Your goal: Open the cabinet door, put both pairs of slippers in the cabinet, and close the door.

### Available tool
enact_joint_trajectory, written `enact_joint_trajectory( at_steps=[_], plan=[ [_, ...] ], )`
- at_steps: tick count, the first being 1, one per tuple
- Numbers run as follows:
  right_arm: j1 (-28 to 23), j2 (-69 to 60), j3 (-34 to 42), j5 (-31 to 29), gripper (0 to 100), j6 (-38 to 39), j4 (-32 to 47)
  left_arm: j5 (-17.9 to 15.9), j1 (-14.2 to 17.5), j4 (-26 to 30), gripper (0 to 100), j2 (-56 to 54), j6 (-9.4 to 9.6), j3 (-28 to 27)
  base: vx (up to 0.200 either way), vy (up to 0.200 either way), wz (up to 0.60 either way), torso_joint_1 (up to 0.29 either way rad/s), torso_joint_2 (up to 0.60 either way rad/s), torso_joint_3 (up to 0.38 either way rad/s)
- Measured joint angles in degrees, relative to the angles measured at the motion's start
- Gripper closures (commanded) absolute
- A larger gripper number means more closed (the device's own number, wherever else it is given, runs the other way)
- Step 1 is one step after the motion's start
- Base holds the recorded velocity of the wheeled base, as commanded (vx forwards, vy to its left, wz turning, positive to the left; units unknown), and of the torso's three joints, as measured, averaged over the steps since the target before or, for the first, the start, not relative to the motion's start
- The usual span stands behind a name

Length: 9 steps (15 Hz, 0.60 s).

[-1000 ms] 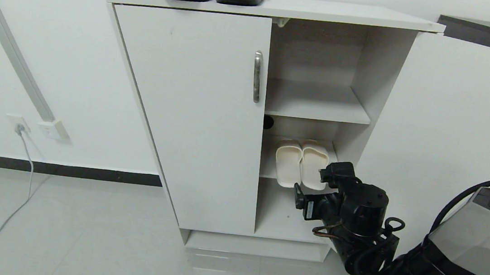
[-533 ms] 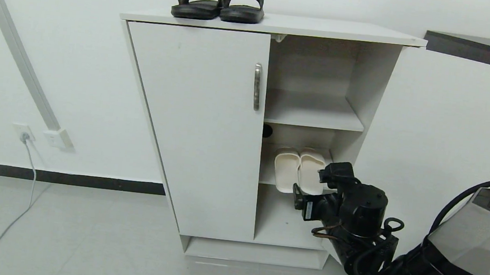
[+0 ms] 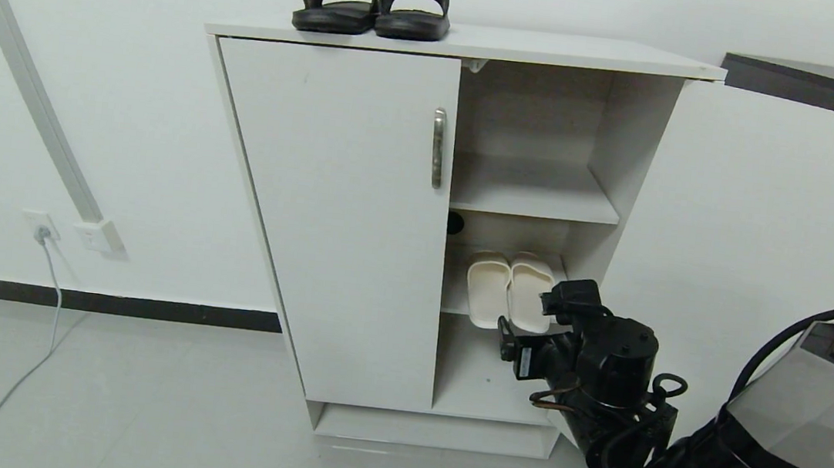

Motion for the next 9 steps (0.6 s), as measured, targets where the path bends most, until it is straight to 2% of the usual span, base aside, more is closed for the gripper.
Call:
enact_joint_trajectory(
  at_steps=[6,9],
  plan=[
    [0.0,0.0,0.1,0.0,0,0.0,0.0,0.0,0.0,0.0,100,0.0,-0.02,0.0,0.000,0.000,0.00,0.000,0.00,0.000],
    [0.0,0.1,0.2,0.0,0,0.0,0.0,0.0,0.0,0.0,100,0.0,-0.02,0.0,0.000,0.200,0.00,-0.001,0.00,0.002]
  ],
)
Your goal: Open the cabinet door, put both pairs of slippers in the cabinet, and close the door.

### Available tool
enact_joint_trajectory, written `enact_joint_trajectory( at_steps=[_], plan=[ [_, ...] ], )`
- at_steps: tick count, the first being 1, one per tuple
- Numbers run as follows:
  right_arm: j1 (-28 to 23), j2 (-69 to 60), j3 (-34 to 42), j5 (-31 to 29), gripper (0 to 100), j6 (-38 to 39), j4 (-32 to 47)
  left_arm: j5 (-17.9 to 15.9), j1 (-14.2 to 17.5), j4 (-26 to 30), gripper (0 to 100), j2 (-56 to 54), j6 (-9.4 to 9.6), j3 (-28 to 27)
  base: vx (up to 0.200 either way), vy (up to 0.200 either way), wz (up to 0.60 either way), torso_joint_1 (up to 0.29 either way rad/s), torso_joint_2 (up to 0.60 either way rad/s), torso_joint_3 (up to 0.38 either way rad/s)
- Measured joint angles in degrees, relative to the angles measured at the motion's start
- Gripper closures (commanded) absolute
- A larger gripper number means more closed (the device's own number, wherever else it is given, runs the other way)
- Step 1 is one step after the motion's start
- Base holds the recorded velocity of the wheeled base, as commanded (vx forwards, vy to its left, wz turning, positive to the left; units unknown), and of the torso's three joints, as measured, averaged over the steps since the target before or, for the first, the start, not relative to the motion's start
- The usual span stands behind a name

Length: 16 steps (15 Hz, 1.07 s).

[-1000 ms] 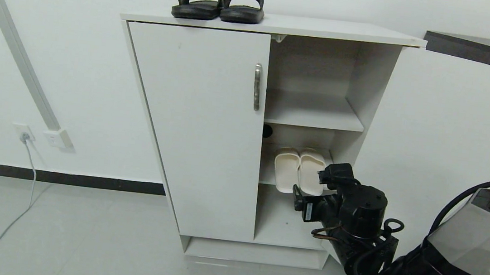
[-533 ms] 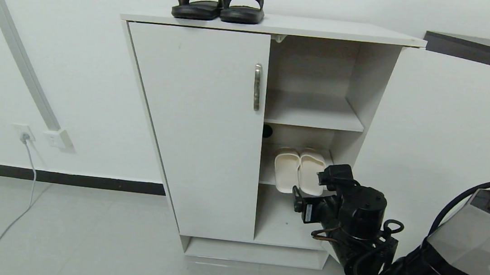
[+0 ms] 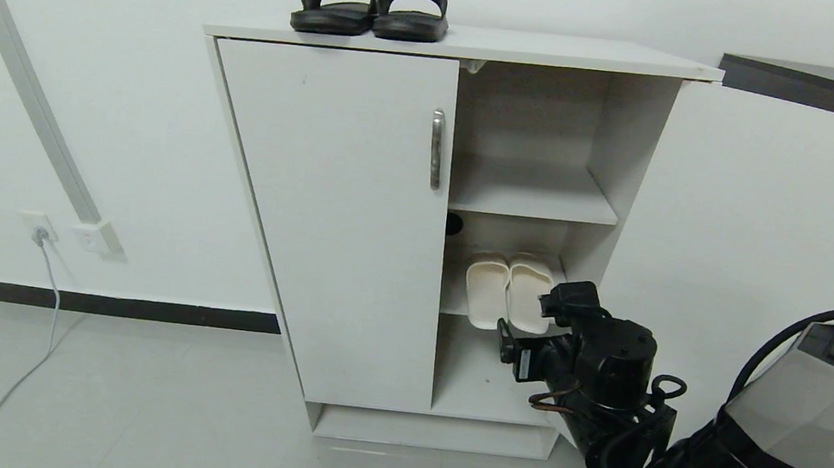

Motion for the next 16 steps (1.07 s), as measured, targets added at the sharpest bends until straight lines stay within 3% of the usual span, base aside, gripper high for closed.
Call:
enact_joint_trajectory(
  at_steps=[16],
  plan=[
    [0.0,0.1,0.9,0.0,0,-0.1,-0.1,0.0,0.0,0.0,100,0.0,0.00,0.0,0.000,0.188,0.00,0.002,0.00,0.003]
  ],
)
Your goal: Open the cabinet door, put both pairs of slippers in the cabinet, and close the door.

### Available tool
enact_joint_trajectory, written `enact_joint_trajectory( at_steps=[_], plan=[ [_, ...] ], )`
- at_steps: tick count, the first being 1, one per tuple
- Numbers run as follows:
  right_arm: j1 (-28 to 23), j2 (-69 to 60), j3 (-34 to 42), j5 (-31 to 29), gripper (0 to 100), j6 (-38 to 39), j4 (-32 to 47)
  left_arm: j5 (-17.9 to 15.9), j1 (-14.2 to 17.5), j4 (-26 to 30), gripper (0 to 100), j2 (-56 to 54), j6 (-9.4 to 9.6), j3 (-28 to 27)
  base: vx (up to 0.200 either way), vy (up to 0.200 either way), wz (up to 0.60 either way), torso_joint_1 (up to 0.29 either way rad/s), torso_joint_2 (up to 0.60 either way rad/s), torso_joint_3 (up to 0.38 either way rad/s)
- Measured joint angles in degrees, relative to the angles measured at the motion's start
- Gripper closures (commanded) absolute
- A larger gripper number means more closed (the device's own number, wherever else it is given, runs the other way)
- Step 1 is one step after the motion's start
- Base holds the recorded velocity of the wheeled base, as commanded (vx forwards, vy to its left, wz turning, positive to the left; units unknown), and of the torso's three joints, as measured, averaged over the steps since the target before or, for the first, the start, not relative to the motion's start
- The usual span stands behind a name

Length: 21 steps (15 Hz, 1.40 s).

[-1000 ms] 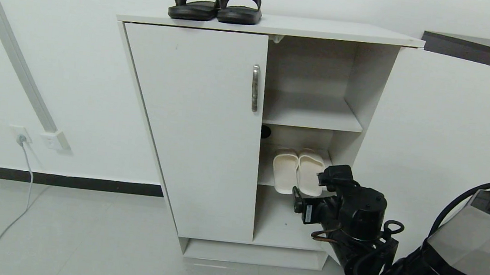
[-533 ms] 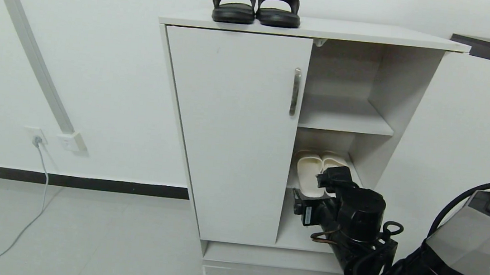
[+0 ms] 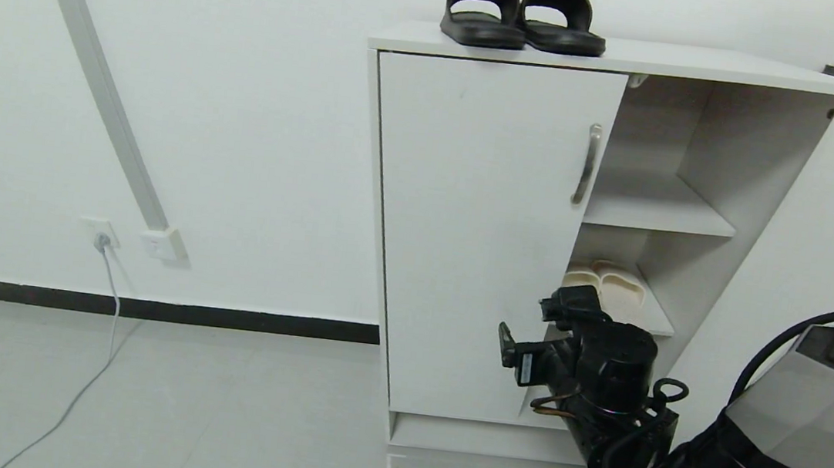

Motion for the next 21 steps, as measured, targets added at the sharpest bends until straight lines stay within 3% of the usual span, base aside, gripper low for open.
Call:
enact_joint_trajectory(
  at_steps=[7,21],
  plan=[
    [-0.4,0.4,2.3,0.8,0,-2.6,-5.6,0.0,0.0,0.0,100,0.0,0.00,0.0,0.000,0.000,0.00,0.000,0.00,0.000],
    [-0.9,1.5,3.9,0.8,0,-4.6,-7.1,0.1,0.0,0.0,100,0.0,0.00,0.0,0.000,0.000,0.00,0.000,-0.03,-0.037]
  ],
)
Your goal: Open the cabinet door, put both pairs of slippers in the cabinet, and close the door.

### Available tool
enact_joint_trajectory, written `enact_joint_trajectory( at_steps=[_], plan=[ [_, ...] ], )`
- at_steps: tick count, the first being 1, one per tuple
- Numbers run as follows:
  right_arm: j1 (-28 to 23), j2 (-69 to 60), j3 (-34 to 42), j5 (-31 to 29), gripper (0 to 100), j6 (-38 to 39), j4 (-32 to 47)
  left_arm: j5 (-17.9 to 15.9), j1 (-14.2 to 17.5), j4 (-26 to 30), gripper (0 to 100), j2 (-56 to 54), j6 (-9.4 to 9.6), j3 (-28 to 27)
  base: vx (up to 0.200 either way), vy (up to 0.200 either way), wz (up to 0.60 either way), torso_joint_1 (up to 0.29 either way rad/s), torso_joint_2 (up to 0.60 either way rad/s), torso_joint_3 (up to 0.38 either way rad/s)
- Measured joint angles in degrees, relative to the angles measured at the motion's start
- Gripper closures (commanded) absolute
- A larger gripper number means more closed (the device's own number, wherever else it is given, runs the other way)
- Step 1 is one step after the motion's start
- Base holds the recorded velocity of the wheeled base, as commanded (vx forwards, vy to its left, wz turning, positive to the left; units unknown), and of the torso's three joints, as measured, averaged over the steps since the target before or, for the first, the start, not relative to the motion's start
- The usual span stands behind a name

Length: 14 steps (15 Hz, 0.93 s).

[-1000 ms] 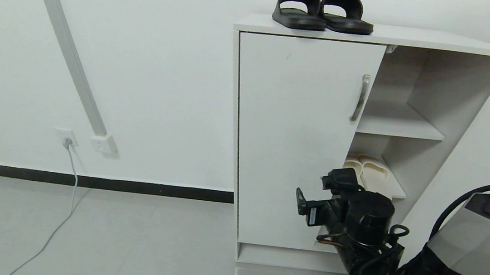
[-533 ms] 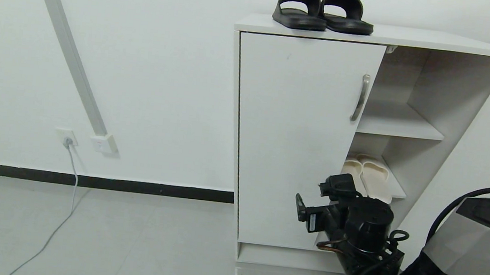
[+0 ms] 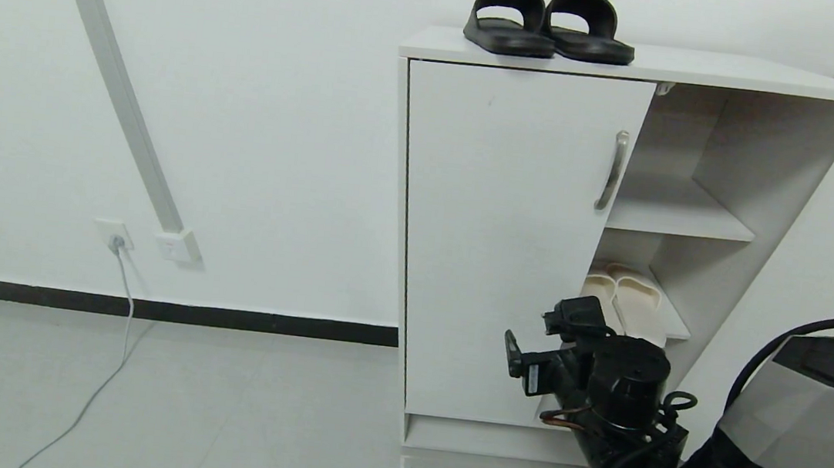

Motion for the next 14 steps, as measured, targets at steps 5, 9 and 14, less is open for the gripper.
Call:
enact_joint_trajectory(
  at_steps=[5,9,14],
  plan=[
    [0.1,0.2,0.0,0.0,0,0.0,0.0,0.0,0.0,-0.1,100,0.0,0.00,-0.1,0.000,0.000,0.00,0.039,-0.41,-0.361],
    [0.1,0.3,0.1,0.0,0,-0.2,0.0,0.0,0.0,0.0,100,0.0,0.00,0.0,0.000,0.000,0.00,0.119,-0.47,-0.354],
    [0.2,0.4,0.3,0.0,0,-0.9,0.0,0.0,0.0,0.0,100,0.0,-0.05,0.0,0.000,0.000,0.00,0.150,-0.47,-0.324]
  ],
)
